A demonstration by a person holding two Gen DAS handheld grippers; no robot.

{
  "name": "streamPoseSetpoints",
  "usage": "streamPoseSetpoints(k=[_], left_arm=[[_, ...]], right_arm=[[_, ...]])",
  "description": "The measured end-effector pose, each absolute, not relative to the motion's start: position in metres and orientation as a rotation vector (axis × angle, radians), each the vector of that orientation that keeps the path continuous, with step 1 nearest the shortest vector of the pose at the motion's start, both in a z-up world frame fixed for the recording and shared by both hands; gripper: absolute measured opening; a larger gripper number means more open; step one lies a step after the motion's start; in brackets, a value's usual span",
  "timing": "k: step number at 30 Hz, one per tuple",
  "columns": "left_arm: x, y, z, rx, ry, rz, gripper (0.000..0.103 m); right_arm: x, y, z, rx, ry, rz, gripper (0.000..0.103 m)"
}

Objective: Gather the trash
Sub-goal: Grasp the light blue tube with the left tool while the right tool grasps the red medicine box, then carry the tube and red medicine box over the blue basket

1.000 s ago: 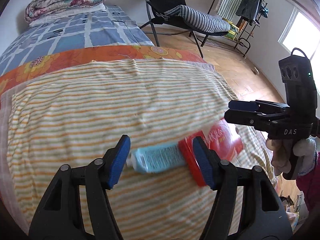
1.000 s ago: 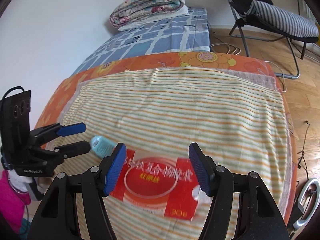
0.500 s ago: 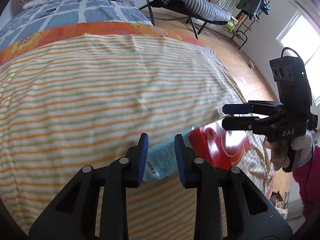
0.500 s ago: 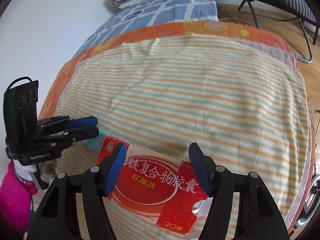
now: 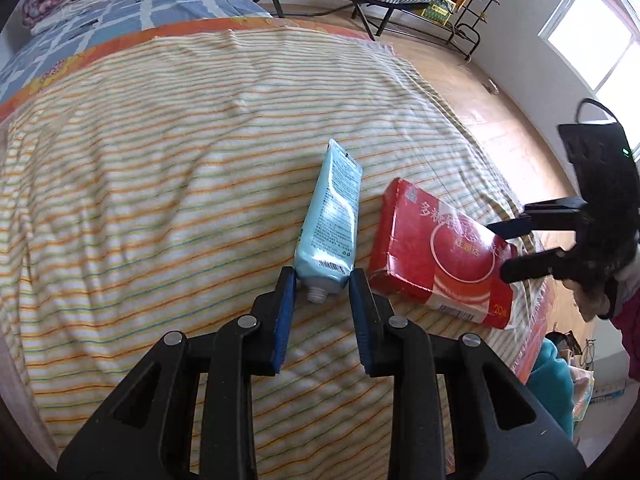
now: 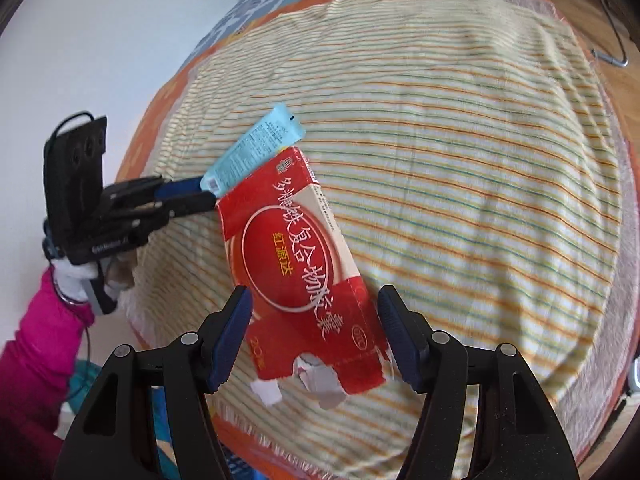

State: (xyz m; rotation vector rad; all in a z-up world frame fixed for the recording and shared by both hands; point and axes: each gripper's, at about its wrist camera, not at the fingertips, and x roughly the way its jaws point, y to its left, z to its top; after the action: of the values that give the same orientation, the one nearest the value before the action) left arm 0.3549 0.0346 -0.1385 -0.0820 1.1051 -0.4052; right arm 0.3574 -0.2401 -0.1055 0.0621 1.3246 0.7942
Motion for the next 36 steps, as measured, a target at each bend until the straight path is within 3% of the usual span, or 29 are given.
streamPoseSetpoints(k=[1, 2, 4, 17, 23, 36], left_arm=[[0.357, 0.033, -0.135, -0.062, 1.096, -0.391, 0.033], [0.361, 0.033, -0.133, -0.05, 1.087, -0.378, 0.048], [0.368, 0.03, -0.128, -0.033, 1.065, -0.366, 0.056], [0.41, -0.011, -0.15, 0.155, 1.152, -0.305, 0.056], [0.405, -0.006, -0.148, 0.185, 1.149, -0.278, 0.037], [0.357, 0.06, -0.143, 0.075, 1.138, -0.21, 0.035]], right_arm=[[0.354, -0.24, -0.102, 0.046, 1.304, 0.774, 0.064], [0.35, -0.239, -0.097, 0.024, 1.277, 0.754, 0.065], [0.344, -0.235, -0.091, -0.019, 1.233, 0.727, 0.072], [0.315, -0.191, -0.086, -0.301, 1.112, 0.765, 0.079], [0.32, -0.18, -0.09, -0.37, 1.121, 0.777, 0.079], [0.339, -0.144, -0.107, -0.497, 1.137, 0.773, 0.086]])
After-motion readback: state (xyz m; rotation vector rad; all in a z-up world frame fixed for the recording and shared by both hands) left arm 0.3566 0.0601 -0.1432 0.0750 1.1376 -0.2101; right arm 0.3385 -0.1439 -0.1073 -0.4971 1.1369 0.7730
